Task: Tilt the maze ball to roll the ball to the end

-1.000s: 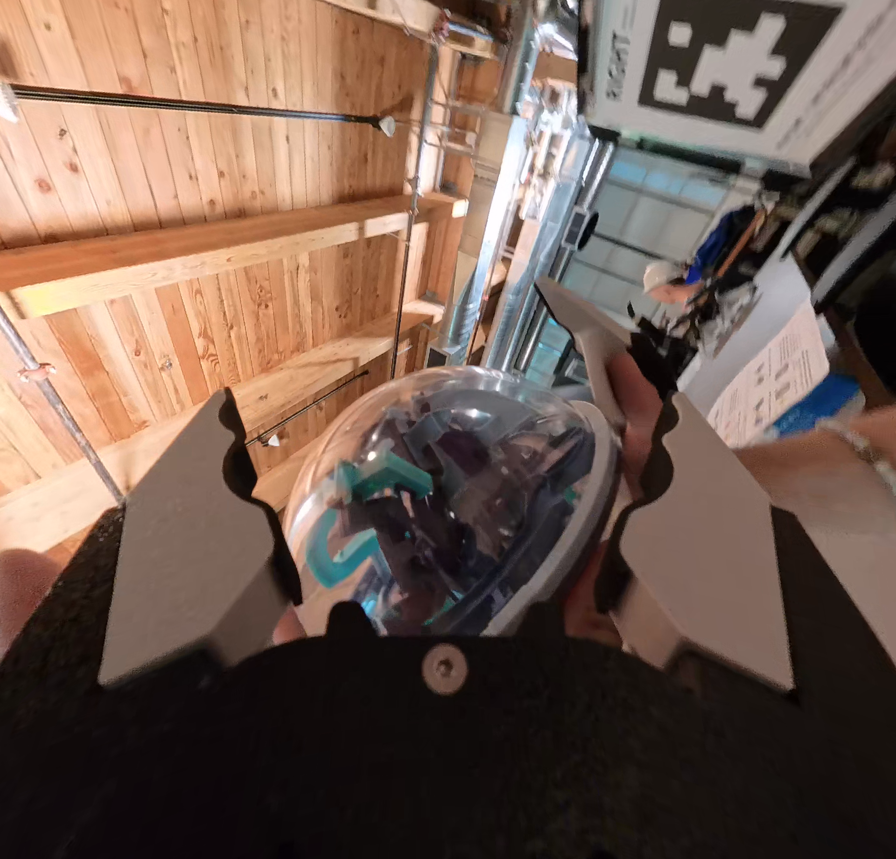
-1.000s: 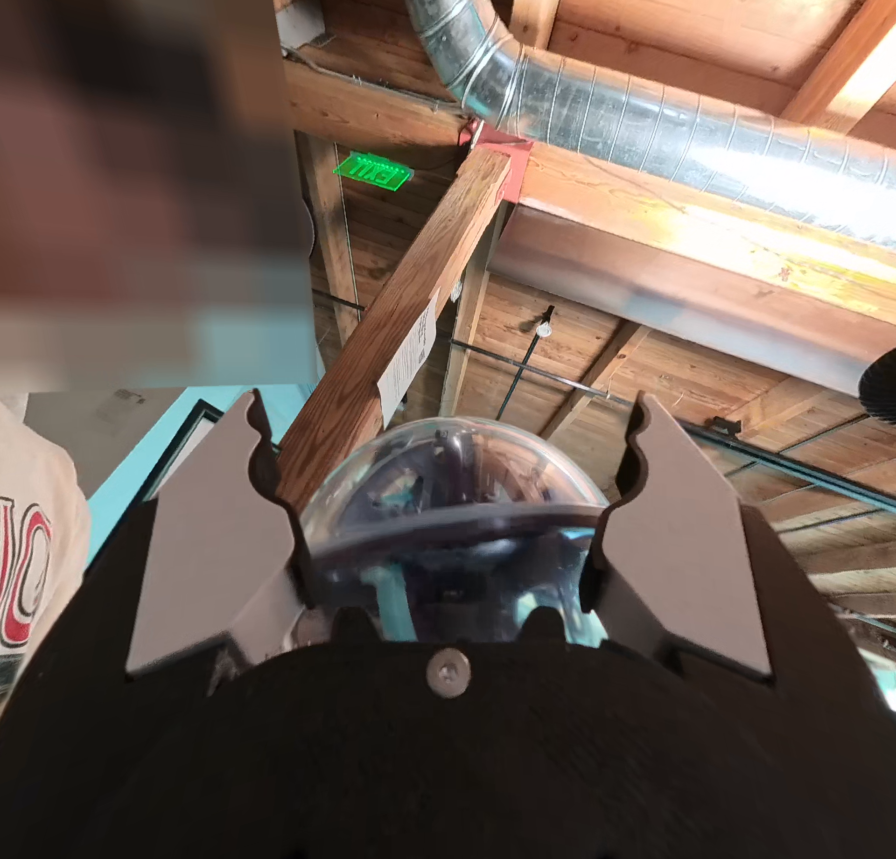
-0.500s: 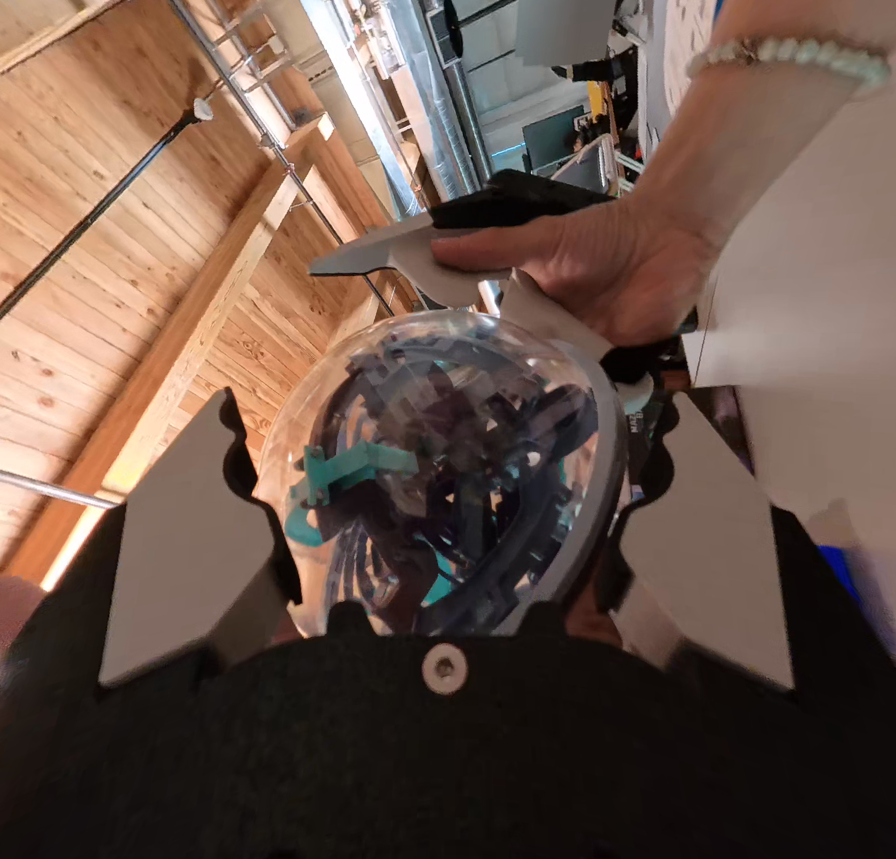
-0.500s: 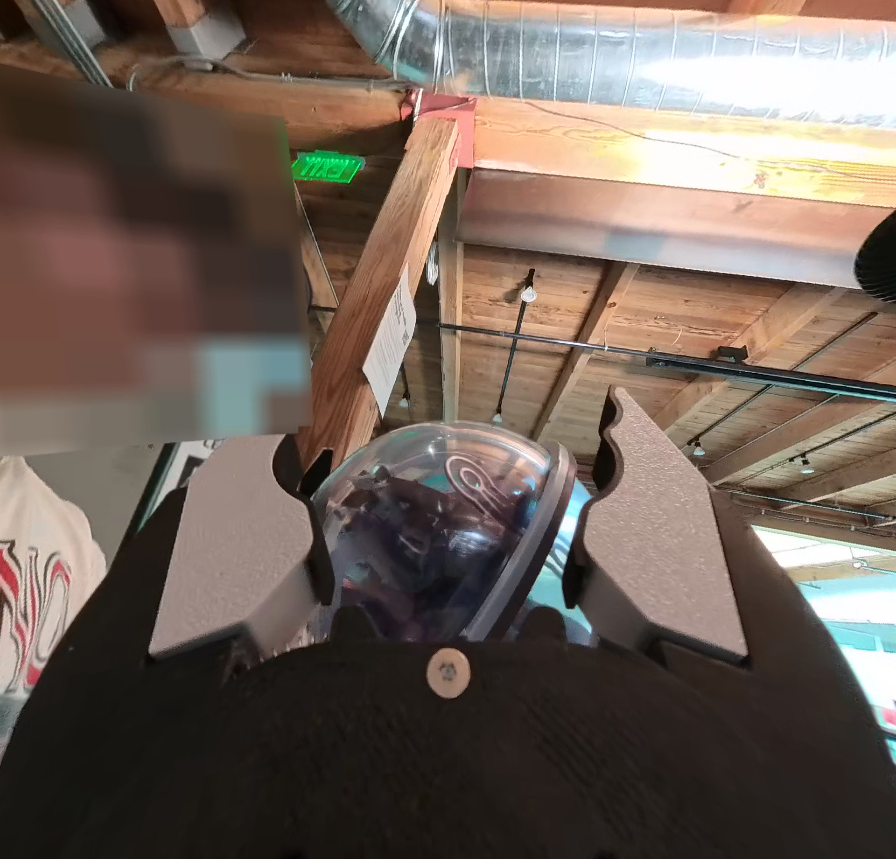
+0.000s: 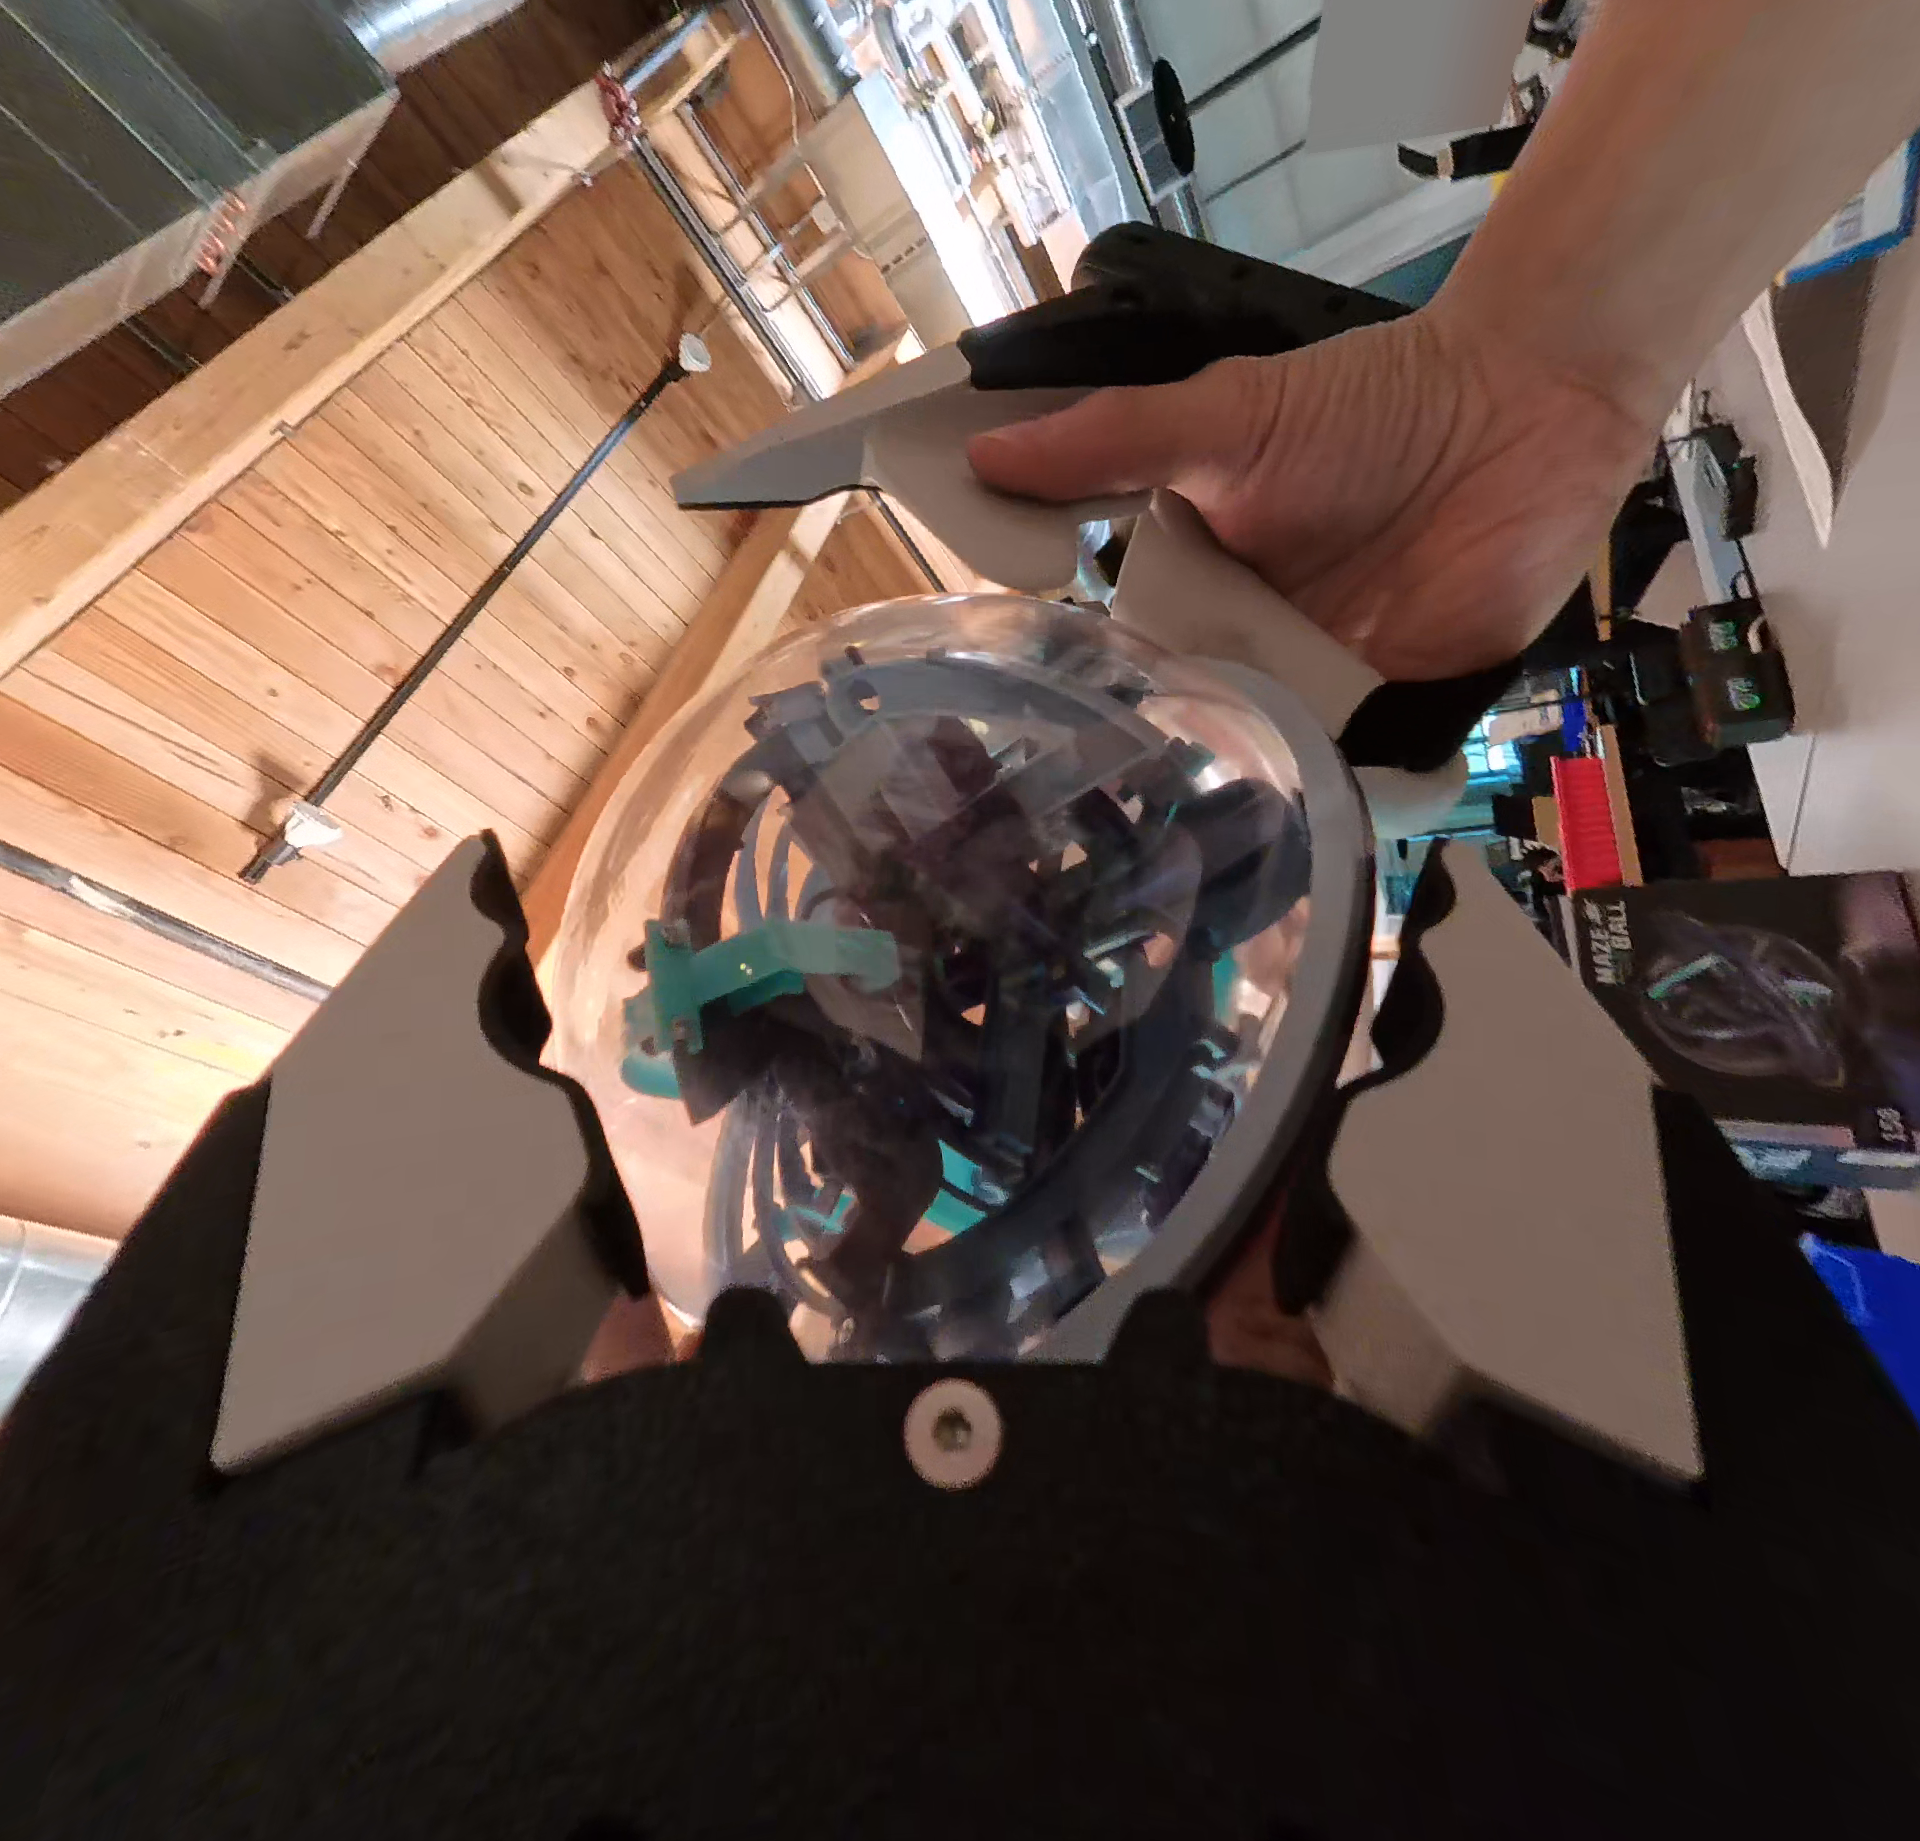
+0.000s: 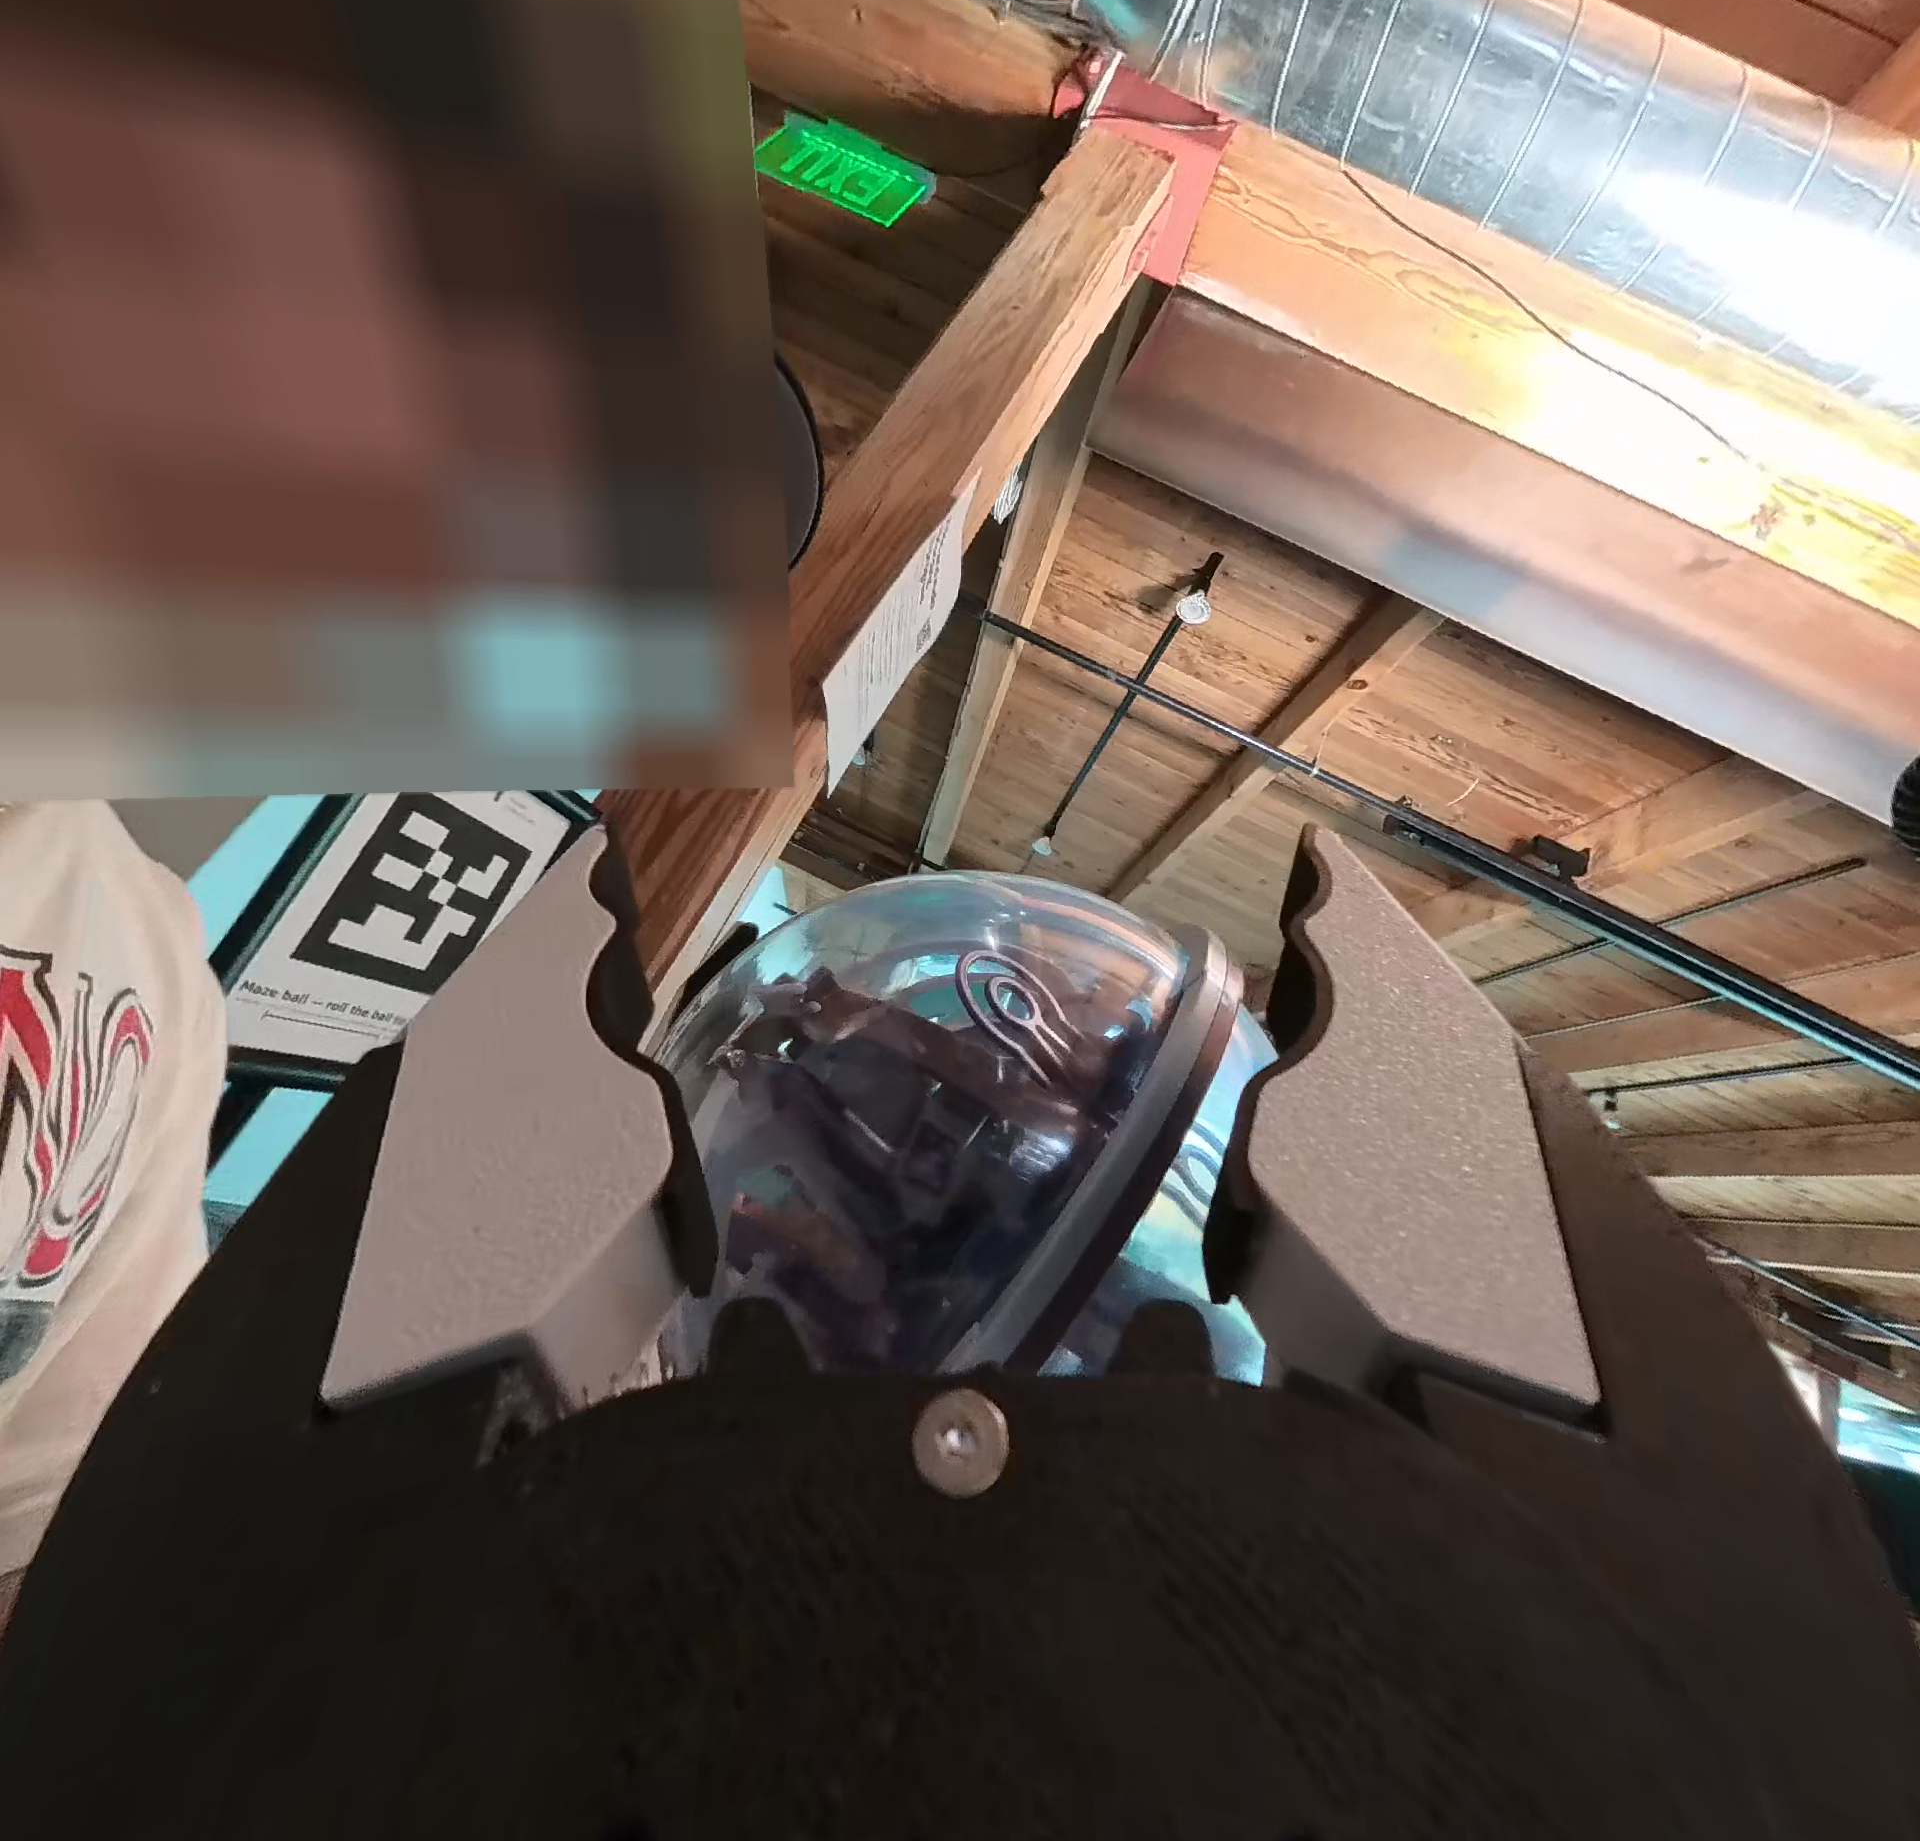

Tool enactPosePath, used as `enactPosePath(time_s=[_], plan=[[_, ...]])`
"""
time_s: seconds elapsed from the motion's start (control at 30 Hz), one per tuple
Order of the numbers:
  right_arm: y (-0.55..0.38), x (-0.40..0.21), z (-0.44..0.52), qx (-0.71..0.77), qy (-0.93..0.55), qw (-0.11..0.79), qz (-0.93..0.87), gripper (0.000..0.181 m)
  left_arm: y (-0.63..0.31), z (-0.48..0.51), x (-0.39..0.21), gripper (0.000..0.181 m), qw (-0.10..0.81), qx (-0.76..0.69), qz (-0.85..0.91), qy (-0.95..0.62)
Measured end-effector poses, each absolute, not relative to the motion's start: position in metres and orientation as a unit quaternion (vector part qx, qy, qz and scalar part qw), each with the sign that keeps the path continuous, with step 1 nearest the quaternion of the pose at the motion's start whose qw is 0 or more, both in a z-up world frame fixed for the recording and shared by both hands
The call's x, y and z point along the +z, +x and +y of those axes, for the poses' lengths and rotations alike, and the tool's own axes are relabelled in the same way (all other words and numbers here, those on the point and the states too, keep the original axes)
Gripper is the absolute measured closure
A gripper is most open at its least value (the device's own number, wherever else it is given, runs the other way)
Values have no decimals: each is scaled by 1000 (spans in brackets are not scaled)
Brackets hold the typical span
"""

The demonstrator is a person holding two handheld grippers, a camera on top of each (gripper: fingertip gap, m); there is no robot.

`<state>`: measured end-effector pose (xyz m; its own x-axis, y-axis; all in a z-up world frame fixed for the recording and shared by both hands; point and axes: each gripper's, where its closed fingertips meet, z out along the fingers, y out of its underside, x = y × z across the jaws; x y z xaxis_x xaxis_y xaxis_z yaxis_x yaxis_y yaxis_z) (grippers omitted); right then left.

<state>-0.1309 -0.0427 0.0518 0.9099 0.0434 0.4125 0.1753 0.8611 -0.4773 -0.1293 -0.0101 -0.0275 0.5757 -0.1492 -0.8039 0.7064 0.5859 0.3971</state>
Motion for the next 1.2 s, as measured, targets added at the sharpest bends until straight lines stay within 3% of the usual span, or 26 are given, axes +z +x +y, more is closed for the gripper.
enactPosePath(time_s=[0.43, 0.63, 0.73, 0.9, 1.2], plan=[[-173, 55, -68, -121, -284, 918, -247, 61, -142, -29, -18, 24, 813, -292, 305, 401], [-184, 51, -60, -237, -335, 878, -248, 56, -147, -39, -11, 24, 787, -364, 291, 403], [-188, 51, -59, -299, -355, 851, -248, 52, -160, -42, -1, 24, 713, -497, 309, 385], [-192, 53, -69, -331, -358, 838, -244, 53, -176, -14, 48, 24, 486, -783, 292, 255], [-176, 47, -65, -352, -370, 830, -224, 48, -132, 4, 65, 24, 325, -888, 308, 110]])
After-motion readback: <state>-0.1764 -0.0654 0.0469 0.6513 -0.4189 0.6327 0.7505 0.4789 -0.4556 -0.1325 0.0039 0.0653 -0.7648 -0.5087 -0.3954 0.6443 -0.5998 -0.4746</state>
